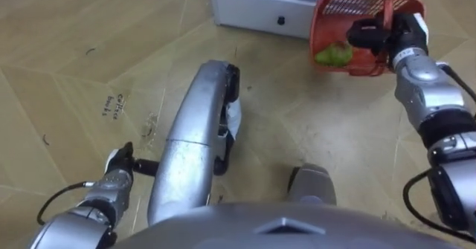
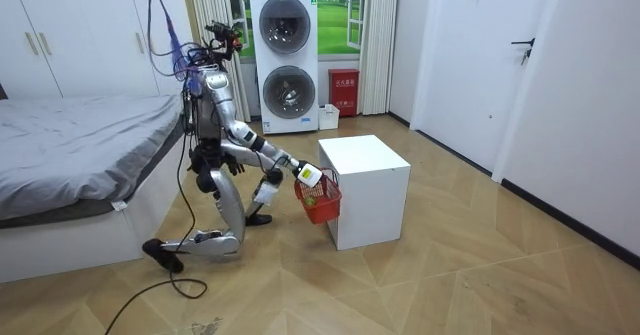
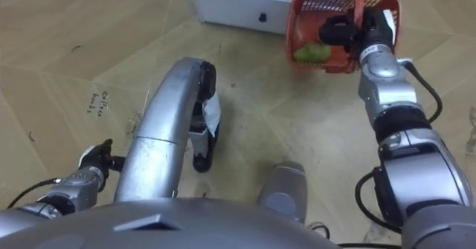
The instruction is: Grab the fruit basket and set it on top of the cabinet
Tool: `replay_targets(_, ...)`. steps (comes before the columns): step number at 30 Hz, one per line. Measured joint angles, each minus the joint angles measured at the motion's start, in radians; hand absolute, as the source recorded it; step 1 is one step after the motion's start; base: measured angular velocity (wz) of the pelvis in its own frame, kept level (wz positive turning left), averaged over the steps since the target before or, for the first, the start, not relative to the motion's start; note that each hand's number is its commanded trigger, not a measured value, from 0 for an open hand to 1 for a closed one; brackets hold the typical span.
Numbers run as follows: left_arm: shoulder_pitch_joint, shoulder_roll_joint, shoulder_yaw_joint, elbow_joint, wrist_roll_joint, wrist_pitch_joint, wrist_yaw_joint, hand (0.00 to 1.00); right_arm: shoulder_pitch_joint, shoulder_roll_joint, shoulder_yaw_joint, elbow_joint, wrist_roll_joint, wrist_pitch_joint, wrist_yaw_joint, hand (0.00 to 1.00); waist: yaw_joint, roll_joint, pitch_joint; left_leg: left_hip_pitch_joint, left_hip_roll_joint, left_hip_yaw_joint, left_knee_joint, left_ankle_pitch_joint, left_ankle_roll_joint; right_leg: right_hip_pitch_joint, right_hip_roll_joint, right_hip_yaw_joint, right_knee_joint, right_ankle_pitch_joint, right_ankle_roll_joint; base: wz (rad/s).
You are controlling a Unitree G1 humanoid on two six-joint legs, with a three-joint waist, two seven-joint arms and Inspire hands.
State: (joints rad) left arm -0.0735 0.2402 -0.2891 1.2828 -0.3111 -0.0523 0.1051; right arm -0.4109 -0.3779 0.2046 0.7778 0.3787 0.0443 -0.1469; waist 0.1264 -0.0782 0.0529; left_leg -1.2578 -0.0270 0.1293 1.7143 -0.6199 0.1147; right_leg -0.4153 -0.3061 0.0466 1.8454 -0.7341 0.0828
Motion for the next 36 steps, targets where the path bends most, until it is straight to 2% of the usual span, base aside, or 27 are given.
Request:
replay_targets(1, 0.011, 0.001, 0.015, -0.006, 0.000, 0.000, 0.000, 0.00, -0.001, 0.000, -0.001, -0.040, -0.001, 0.000, -0.004, 1.00, -0.006, 0.000, -0.0005, 0.037, 0.002, 0.010, -0.053, 0.003, 0.005, 0.017, -0.004, 0.003, -0.084, 0.001, 0.001, -0.37)
replay_targets(2, 0.028, 0.002, 0.028, -0.007, 0.003, 0.000, 0.000, 0.00, -0.001, 0.004, 0.000, -0.065, -0.001, 0.002, -0.003, 1.00, -0.008, 0.001, -0.0021, 0.084, 0.005, 0.025, -0.105, 0.005, 0.009, 0.043, -0.008, 0.006, -0.170, 0.008, 0.014, -0.47)
replay_targets(3, 0.045, 0.002, 0.054, -0.009, 0.012, 0.001, 0.000, 0.00, 0.001, 0.017, 0.000, -0.089, -0.005, 0.015, -0.002, 1.00, -0.014, -0.001, -0.0048, 0.131, 0.007, 0.041, -0.163, 0.007, 0.014, 0.067, -0.009, 0.009, -0.255, 0.025, 0.029, -0.42)
replay_targets(4, 0.047, 0.002, 0.068, -0.010, 0.014, 0.003, 0.000, 0.00, 0.004, 0.024, 0.000, -0.107, -0.013, 0.022, -0.002, 1.00, -0.019, -0.001, -0.0057, 0.153, 0.009, 0.049, -0.192, 0.009, 0.016, 0.073, -0.010, 0.012, -0.291, 0.042, 0.030, -0.43)
replay_targets(6, 0.067, 0.003, 0.117, -0.013, 0.016, 0.010, 0.001, 0.00, 0.021, 0.032, 0.000, -0.151, -0.016, 0.034, -0.001, 1.00, -0.032, 0.001, -0.0078, 0.230, 0.013, 0.067, -0.281, 0.018, 0.026, 0.093, -0.012, 0.017, -0.383, 0.139, 0.030, -0.33)
replay_targets(8, 0.084, 0.003, 0.171, -0.020, 0.021, 0.010, 0.006, 0.00, 0.051, 0.033, 0.000, -0.194, -0.044, 0.047, 0.013, 1.00, -0.037, -0.002, -0.0115, 0.360, 0.014, 0.084, -0.426, 0.037, 0.028, 0.101, -0.016, 0.019, -0.471, 0.369, 0.013, -0.40)
replay_targets(9, 0.089, 0.005, 0.172, -0.030, 0.021, 0.010, 0.013, 0.00, 0.058, 0.033, -0.001, -0.206, -0.048, 0.047, 0.013, 1.00, -0.037, -0.002, -0.0131, 0.393, 0.014, 0.084, -0.469, 0.047, 0.027, 0.102, -0.016, 0.018, -0.495, 0.431, 0.015, -0.44)
replay_targets(10, 0.092, 0.008, 0.169, -0.043, 0.022, 0.009, 0.025, 0.00, 0.065, 0.033, -0.001, -0.225, -0.082, 0.047, 0.016, 1.00, -0.036, -0.006, -0.0152, 0.465, 0.015, 0.082, -0.563, 0.072, 0.020, 0.098, -0.013, 0.005, -0.535, 0.465, 0.020, -0.43)
replay_targets(11, 0.090, 0.009, 0.167, -0.045, 0.023, 0.006, 0.034, 0.00, 0.074, 0.033, 0.000, -0.262, -0.101, 0.054, 0.018, 1.00, -0.033, -0.006, -0.0165, 0.536, 0.020, 0.078, -0.661, 0.107, 0.013, 0.065, -0.003, -0.017, -0.560, 0.405, 0.025, -0.44)
replay_targets(12, 0.090, 0.008, 0.168, -0.045, 0.023, 0.001, 0.037, 0.00, 0.081, 0.033, 0.000, -0.282, -0.110, 0.058, 0.020, 1.00, -0.033, -0.007, -0.0171, 0.570, 0.023, 0.078, -0.708, 0.124, 0.008, 0.048, 0.006, -0.029, -0.579, 0.372, 0.027, -0.41)
replay_targets(13, 0.095, 0.004, 0.169, -0.044, 0.023, 0.000, 0.038, 0.00, 0.106, 0.033, 0.000, -0.316, -0.117, 0.059, 0.028, 1.00, -0.030, -0.002, -0.0228, 0.647, 0.035, 0.076, -0.802, 0.161, -0.005, 0.028, 0.032, -0.058, -0.655, 0.317, 0.025, -0.47)
replay_targets(14, 0.105, 0.002, 0.169, -0.046, 0.025, 0.000, 0.038, 0.00, 0.131, 0.033, 0.000, -0.351, -0.129, 0.058, 0.028, 1.00, -0.016, -0.003, -0.0261, 0.727, 0.045, 0.074, -0.896, 0.196, -0.020, 0.020, 0.046, -0.087, -0.782, 0.295, 0.022, -0.61)
replay_targets(15, 0.123, 0.000, 0.169, -0.051, 0.032, 0.000, 0.039, 0.00, 0.145, 0.032, 0.000, -0.382, -0.135, 0.057, 0.028, 1.00, -0.009, -0.002, -0.0359, 0.789, 0.057, 0.064, -0.970, 0.226, -0.038, 0.029, 0.068, -0.122, -0.940, 0.295, 0.017, -0.45)
replay_targets(16, 0.131, 0.000, 0.170, -0.057, 0.032, 0.001, 0.040, 0.00, 0.150, 0.032, -0.001, -0.401, -0.135, 0.054, 0.028, 1.00, -0.012, -0.002, -0.0360, 0.819, 0.060, 0.056, -1.000, 0.237, -0.048, 0.041, 0.078, -0.146, -1.031, 0.301, 0.011, -0.17)
replay_targets(17, 0.149, -0.001, 0.170, -0.081, 0.032, 0.005, 0.041, 0.00, 0.162, 0.028, -0.008, -0.435, -0.135, 0.036, 0.028, 1.00, -0.017, 0.001, -0.0350, 0.868, 0.074, 0.048, -1.042, 0.250, -0.067, 0.065, 0.105, -0.183, -1.172, 0.332, 0.008, 0.10)
replay_targets(18, 0.177, -0.001, 0.170, -0.115, 0.034, 0.012, 0.041, 0.00, 0.176, 0.030, -0.020, -0.456, -0.128, 0.024, 0.028, 1.00, -0.015, -0.001, -0.0512, 0.908, 0.084, 0.049, -1.082, 0.267, -0.093, 0.114, 0.121, -0.213, -1.229, 0.352, -0.008, 0.00)
replay_targets(19, 0.189, -0.003, 0.171, -0.127, 0.036, 0.012, 0.040, 0.00, 0.176, 0.031, -0.022, -0.466, -0.127, 0.022, 0.028, 1.00, -0.011, -0.004, -0.0520, 0.935, 0.084, 0.049, -1.117, 0.277, -0.104, 0.137, 0.134, -0.219, -1.262, 0.365, -0.020, 0.00)
replay_targets(21, 0.216, -0.006, 0.180, -0.137, 0.043, 0.018, 0.038, 0.00, 0.179, 0.034, -0.023, -0.514, -0.124, 0.014, 0.029, 1.00, -0.014, -0.001, -0.0501, 1.026, 0.093, 0.033, -1.251, 0.340, -0.130, 0.258, 0.182, -0.244, -1.412, 0.424, -0.039, 0.08)
replay_targets(23, 0.238, -0.006, 0.198, -0.160, 0.051, 0.027, 0.039, 0.00, 0.182, 0.036, -0.021, -0.565, -0.106, 0.014, 0.030, 1.00, -0.010, -0.002, -0.0495, 1.078, 0.105, 0.032, -1.335, 0.376, -0.147, 0.317, 0.211, -0.256, -1.512, 0.468, -0.051, 0.04)
replay_targets(26, 0.253, -0.014, 0.227, -0.168, 0.121, 0.043, 0.037, 0.00, 0.182, 0.036, -0.022, -0.611, -0.109, 0.014, 0.038, 1.00, -0.008, -0.007, -0.0468, 1.138, 0.105, 0.016, -1.414, 0.401, -0.164, 0.376, 0.229, -0.267, -1.581, 0.483, -0.062, 0.09)
replay_targets(30, 0.268, -0.029, 0.269, -0.167, 0.190, 0.075, 0.029, 0.00, 0.186, 0.037, -0.022, -0.638, -0.111, 0.014, 0.040, 1.00, -0.007, -0.014, -0.0454, 1.167, 0.105, -0.003, -1.414, 0.402, -0.164, 0.425, 0.237, -0.266, -1.613, 0.483, -0.063, 0.06)
replay_targets(31, 0.268, -0.030, 0.279, -0.165, 0.196, 0.082, 0.022, 0.00, 0.186, 0.042, -0.021, -0.649, -0.112, 0.013, 0.040, 1.00, -0.011, -0.020, -0.0415, 1.155, 0.104, -0.005, -1.377, 0.401, -0.164, 0.445, 0.237, -0.244, -1.631, 0.488, -0.067, 0.28)
replay_targets(32, 0.267, -0.028, 0.287, -0.165, 0.198, 0.088, 0.015, 0.00, 0.188, 0.054, -0.024, -0.648, -0.111, 0.011, 0.039, 1.00, -0.019, -0.042, -0.0314, 1.093, 0.086, -0.010, -1.295, 0.390, -0.152, 0.472, 0.218, -0.166, -1.654, 0.491, -0.071, 0.65)
replay_targets(33, 0.254, -0.039, 0.283, -0.172, 0.207, 0.093, 0.007, 0.00, 0.192, 0.050, -0.041, -0.647, -0.110, 0.008, 0.038, 1.00, -0.031, -0.043, -0.0368, 1.027, 0.031, -0.049, -1.380, 0.410, -0.129, 0.466, 0.207, -0.113, -1.659, 0.491, -0.070, 0.75)
replay_targets(34, 0.247, -0.045, 0.282, -0.180, 0.212, 0.097, 0.001, 0.00, 0.193, 0.047, -0.053, -0.647, -0.110, 0.008, 0.038, 1.00, -0.035, -0.037, -0.0394, 0.995, 0.019, -0.060, -1.426, 0.474, -0.104, 0.457, 0.206, -0.114, -1.655, 0.486, -0.062, 0.42)
replay_targets(35, 0.244, -0.044, 0.284, -0.189, 0.227, 0.098, -0.004, 0.00, 0.196, 0.064, -0.064, -0.641, -0.116, 0.015, 0.039, 1.00, -0.002, -0.060, -0.0417, 0.985, 0.012, -0.035, -1.431, 0.538, -0.092, 0.432, 0.192, -0.131, -1.640, 0.472, -0.036, 0.00)
replay_targets(36, 0.243, -0.047, 0.284, -0.189, 0.234, 0.100, -0.005, 0.00, 0.197, 0.067, -0.064, -0.640, -0.119, 0.019, 0.048, 1.00, 0.012, -0.059, -0.0408, 0.991, 0.015, -0.037, -1.438, 0.539, -0.091, 0.420, 0.191, -0.167, -1.636, 0.474, -0.026, -0.23)
